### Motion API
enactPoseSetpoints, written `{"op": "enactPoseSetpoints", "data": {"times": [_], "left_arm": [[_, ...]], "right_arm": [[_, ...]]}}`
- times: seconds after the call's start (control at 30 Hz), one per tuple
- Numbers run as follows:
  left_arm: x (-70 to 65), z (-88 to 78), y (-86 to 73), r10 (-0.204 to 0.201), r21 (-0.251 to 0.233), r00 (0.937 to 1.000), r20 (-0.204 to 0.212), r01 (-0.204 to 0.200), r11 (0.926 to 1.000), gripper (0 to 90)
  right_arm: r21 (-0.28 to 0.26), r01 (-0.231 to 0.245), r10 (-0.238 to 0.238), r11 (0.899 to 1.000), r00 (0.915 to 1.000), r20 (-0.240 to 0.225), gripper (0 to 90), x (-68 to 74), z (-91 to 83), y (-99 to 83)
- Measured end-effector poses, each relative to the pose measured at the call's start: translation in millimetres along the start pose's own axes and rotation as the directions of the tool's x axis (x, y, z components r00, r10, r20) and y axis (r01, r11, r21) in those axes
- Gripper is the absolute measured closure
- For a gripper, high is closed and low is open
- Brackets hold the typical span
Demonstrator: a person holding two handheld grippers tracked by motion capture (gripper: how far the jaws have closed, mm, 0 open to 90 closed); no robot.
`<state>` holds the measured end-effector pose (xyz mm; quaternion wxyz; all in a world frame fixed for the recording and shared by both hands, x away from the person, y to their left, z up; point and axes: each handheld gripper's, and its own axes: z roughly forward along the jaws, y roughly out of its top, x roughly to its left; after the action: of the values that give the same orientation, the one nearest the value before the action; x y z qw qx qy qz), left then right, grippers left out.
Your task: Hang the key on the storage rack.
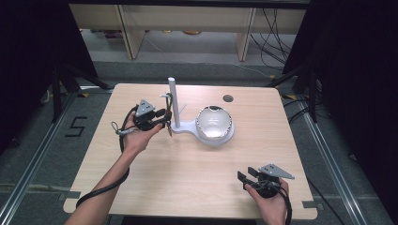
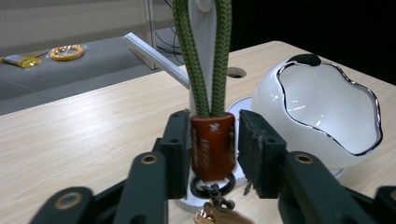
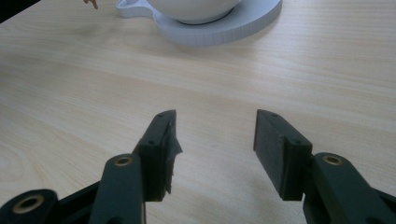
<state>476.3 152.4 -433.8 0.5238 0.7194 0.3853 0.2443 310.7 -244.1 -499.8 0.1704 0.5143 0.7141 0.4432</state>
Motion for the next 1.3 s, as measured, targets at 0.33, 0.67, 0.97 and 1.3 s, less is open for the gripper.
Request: {"op": "enactPoseSetpoints", "data": {"times": [0.33,0.67,0.97,1.3], "left_arm": [[1.2,-23.8,-5.3,0.041,-0.022,0.9989,-0.021,-0.042,0.9989,53.4],[-1.7,-53.1,-19.6,0.063,-0.04,0.9976,-0.026,-0.064,0.9971,46.8],[-6.4,-74.4,-38.5,0.062,-0.049,0.9975,-0.034,-0.064,0.9967,45.4],[-8.4,-104.6,-85.4,0.028,-0.034,0.9959,-0.086,-0.031,0.999,43.5]], "right_arm": [[0.012,-0.01,0.01,1.0,0.9999,0.012,49.8,3.6,-0.5,0.0],[0.005,0.007,-0.008,1.0,0.9999,0.014,49.4,1.0,-1.0,0.5],[0.002,-0.035,0.035,0.999,0.9994,-0.002,49.2,5.4,1.0,-1.2],[0.013,-0.032,0.032,0.999,0.9995,0.006,49.1,5.6,0.1,-0.9]]}}
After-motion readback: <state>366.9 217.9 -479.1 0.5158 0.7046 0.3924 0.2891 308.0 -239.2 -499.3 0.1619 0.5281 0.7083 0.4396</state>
